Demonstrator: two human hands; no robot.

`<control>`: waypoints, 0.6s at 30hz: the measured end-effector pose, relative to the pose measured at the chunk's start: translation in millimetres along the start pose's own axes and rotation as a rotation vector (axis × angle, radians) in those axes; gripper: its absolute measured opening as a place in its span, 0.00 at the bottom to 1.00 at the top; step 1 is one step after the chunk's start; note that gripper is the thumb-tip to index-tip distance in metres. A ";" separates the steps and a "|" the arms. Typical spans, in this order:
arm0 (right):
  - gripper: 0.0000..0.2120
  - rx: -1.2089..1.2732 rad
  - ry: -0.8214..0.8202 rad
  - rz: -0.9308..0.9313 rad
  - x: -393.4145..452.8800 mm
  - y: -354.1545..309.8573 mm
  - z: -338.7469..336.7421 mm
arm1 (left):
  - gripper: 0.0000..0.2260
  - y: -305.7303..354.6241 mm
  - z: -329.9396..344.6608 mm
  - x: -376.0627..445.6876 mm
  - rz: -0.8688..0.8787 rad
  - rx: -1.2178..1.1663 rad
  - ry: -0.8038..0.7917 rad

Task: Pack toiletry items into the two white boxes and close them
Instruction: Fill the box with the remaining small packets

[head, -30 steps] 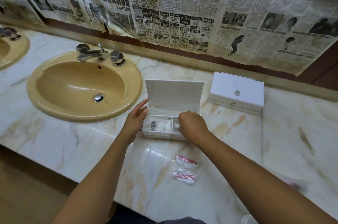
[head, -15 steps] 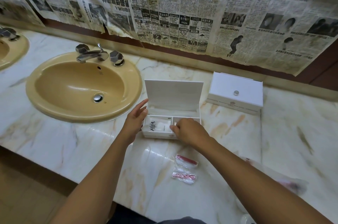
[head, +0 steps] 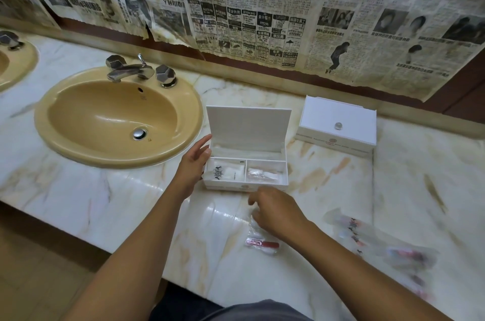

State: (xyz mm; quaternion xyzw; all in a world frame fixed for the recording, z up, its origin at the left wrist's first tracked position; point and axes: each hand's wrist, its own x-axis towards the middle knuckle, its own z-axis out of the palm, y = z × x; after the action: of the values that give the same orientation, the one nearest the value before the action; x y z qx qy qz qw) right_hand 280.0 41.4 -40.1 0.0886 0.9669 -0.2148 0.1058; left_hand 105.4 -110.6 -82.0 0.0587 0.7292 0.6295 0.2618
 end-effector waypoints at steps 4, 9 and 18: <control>0.10 -0.100 -0.087 0.029 -2.8 8.9 15.5 | 0.16 2.7 1.9 -1.1 -0.016 0.001 0.013; 0.09 -0.110 -0.087 0.022 -1.0 10.4 21.9 | 0.16 3.6 1.9 -2.1 -0.012 -0.006 0.008; 0.06 -0.045 -0.004 0.014 4.0 4.9 11.6 | 0.16 2.2 0.9 -0.9 0.007 -0.007 -0.010</control>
State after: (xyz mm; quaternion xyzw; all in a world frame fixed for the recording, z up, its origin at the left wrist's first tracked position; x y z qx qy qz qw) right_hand 279.1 41.2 -53.2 0.0927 0.9705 -0.1926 0.1112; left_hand 106.0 -109.7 -79.7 0.0634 0.7254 0.6329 0.2632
